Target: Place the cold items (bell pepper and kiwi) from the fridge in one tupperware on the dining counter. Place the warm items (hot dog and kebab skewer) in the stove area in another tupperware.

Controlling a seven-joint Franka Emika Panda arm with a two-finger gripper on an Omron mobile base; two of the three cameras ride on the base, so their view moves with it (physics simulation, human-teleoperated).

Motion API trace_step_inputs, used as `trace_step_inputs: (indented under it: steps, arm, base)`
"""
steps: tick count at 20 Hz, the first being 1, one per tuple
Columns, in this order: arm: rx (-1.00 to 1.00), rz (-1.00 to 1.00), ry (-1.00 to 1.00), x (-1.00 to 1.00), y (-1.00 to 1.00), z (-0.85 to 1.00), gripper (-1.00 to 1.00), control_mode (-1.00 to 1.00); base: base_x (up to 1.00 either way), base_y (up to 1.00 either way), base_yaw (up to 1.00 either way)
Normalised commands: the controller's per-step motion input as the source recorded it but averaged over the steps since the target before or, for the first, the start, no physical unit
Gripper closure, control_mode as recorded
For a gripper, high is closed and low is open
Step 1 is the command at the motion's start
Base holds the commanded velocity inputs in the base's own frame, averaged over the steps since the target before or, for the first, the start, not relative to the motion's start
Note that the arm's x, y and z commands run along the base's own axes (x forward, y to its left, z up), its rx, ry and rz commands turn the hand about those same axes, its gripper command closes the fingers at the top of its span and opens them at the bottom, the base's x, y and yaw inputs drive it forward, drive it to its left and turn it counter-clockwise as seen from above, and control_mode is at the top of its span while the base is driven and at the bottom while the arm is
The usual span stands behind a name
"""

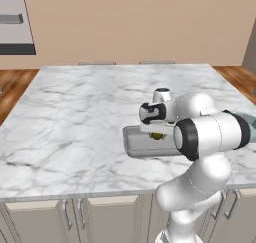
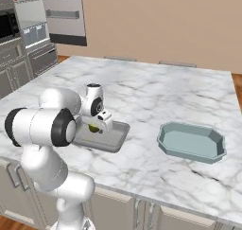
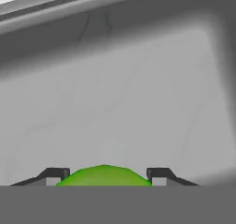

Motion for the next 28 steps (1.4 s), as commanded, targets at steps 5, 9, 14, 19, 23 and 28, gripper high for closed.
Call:
trace_step_inputs:
  steps: [5,9,14,19,23,28]
  arm:
    - [-0.03,0.1,0.0,1.0,-0.1,-1.0,1.0,-1.0]
    - [0.0,0.08,0.02,0.82,-0.37,-0.67,1.0,-1.0]
    - [0.0,0.01,-0.21,-0.63,0.0,-0.01,-1.0,-1.0]
    - [0.0,-0.07,-0.38,-0.84,0.04,0.09,-1.0,-1.0]
    - [0.14,-0.12,-0.43,-0.07,0.02,0.52,-1.0,-1.0]
    - [0.19,-0.01,-0.23,-0.81,-0.01,1.0,-1.0,-1.0]
  base:
    - [0.0,0.0,0.0]
    - [0.0,0.0,0.0]
    - [0.0,0.0,0.0]
    - [0.0,0.0,0.0]
    - [0.0,0.0,0.0]
    - [0.0,0.0,0.0]
